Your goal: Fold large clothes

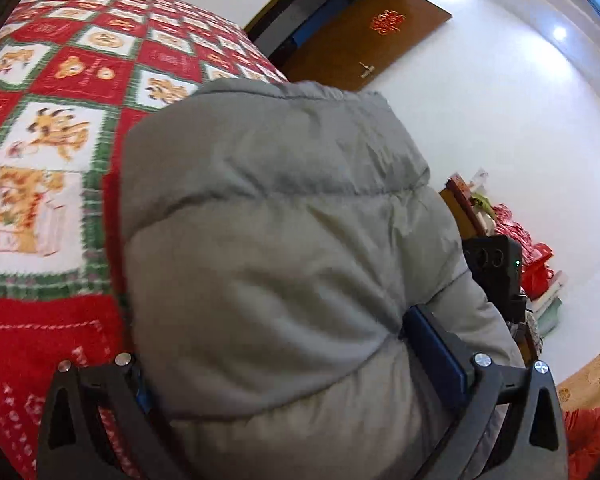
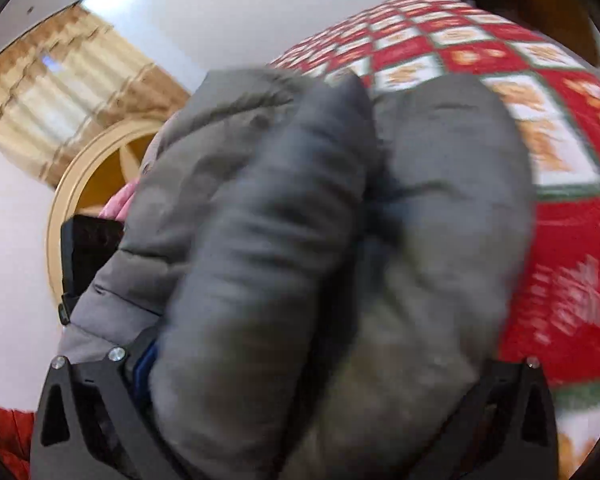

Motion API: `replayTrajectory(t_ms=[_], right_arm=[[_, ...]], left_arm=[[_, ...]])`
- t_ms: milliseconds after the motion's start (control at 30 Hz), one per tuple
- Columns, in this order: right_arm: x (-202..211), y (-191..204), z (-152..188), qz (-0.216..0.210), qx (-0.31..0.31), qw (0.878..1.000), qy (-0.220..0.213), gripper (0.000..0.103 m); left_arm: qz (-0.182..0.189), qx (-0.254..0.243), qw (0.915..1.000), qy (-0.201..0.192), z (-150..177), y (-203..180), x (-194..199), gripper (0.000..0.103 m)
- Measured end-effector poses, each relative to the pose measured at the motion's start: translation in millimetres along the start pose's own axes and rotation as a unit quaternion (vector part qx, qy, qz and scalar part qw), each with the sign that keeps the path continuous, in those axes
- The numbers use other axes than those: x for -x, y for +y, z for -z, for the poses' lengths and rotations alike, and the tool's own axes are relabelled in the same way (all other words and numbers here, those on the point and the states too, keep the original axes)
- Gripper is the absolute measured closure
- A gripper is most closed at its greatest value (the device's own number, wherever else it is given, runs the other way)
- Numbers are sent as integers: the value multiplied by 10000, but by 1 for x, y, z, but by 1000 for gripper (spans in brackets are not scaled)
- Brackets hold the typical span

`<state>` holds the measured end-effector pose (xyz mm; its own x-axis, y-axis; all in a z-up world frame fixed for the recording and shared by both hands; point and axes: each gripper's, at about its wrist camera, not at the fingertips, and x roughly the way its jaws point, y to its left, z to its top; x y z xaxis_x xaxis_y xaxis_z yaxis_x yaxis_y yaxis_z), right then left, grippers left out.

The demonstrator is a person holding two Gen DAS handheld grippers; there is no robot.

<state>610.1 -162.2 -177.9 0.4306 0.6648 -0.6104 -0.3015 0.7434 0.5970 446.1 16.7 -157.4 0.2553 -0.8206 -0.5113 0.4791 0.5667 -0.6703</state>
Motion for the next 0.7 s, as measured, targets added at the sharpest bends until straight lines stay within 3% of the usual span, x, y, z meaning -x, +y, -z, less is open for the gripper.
replayTrajectory(t_ms=[33, 100, 200, 400, 567, 700], right_arm=[[-5, 5, 0, -88, 23, 9999, 49, 15], [-10, 11, 4, -364, -134, 9992, 135, 40], [-5, 26, 20, -457, -303, 9984, 118, 51], [34, 62, 61, -831, -785, 9932, -238, 59], [95, 85, 89, -1189, -1041, 9840, -824, 62], [172, 99, 102, -987, -935, 9806, -1411, 63]], left_arm=[[75, 28, 10000, -6, 0, 0, 1, 3], [224, 202, 9995, -42, 4, 1, 7, 12], [459, 507, 9976, -115, 19, -6, 17, 24], [951, 764, 9922, -245, 46, -46, 44, 24], [1345, 350, 9901, -181, 51, -112, 54, 25], [1708, -96, 9852, -59, 42, -176, 40, 24]])
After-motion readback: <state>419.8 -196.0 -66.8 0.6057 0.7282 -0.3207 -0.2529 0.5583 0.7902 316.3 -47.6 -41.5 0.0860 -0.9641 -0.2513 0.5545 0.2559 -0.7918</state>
